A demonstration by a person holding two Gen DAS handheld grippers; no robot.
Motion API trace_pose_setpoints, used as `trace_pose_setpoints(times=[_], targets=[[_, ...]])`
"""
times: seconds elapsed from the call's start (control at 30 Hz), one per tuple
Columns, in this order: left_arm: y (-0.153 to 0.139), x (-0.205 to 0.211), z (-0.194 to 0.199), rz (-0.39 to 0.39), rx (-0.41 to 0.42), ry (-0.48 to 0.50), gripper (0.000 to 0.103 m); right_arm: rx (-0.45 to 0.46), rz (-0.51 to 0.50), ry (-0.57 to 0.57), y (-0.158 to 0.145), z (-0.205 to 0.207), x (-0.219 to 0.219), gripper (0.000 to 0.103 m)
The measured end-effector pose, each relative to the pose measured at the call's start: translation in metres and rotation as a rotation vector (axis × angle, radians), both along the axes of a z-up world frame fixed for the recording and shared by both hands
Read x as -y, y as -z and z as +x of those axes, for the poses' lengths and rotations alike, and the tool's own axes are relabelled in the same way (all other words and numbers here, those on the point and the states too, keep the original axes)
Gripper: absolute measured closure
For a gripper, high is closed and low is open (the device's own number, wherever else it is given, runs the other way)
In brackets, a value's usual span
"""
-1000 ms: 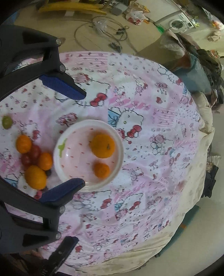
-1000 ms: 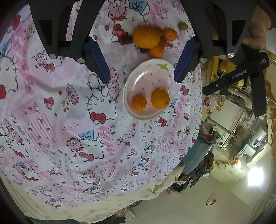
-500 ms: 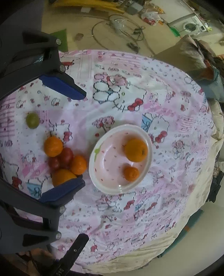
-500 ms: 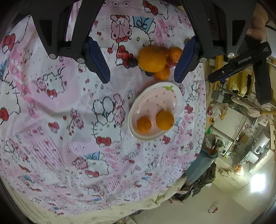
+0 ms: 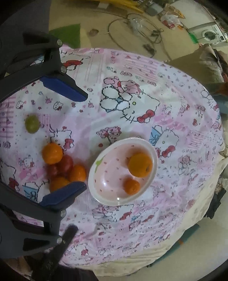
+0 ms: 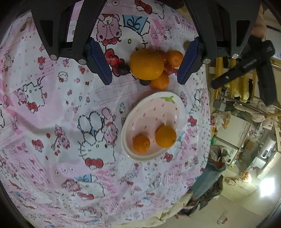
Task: Organize fruits
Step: 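Lift both tools away from the plate back toward the fruit pile, then grasp another large orange from the pile with the right tool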
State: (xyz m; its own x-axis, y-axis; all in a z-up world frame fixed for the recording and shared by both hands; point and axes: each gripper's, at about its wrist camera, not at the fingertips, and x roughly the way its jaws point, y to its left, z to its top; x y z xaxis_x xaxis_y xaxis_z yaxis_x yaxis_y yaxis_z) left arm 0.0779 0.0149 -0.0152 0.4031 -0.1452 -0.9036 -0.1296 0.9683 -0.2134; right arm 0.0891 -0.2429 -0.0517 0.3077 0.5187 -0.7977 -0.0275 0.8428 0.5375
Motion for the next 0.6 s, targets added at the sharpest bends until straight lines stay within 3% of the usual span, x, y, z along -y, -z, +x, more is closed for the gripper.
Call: trace_pose_setpoints(times=[0.17,0.3,0.4,0.6], targets=[[-0.001,-0.005,0.000,0.003,0.003,-0.013,0.013,-0.066,0.011,-0.042,0.017,-0.001,-0.010,0.024],[0.005,-0.012,0.000,-0.017,-0.022,-0.037,0.013,-0.113,0.017,-0.003,0.028,0.004,-0.007,0.024],[0.008,-0.013,0.000,-0.024,-0.039,-0.037,0.013,-0.161,0.049,0.020,0.037,0.006,-0.002,0.027],[0.008,-0.011,-0.001,-0.024,-0.043,-0.033,0.013,-0.232,0.119,-0.040,0.051,0.004,-0.024,0.028]])
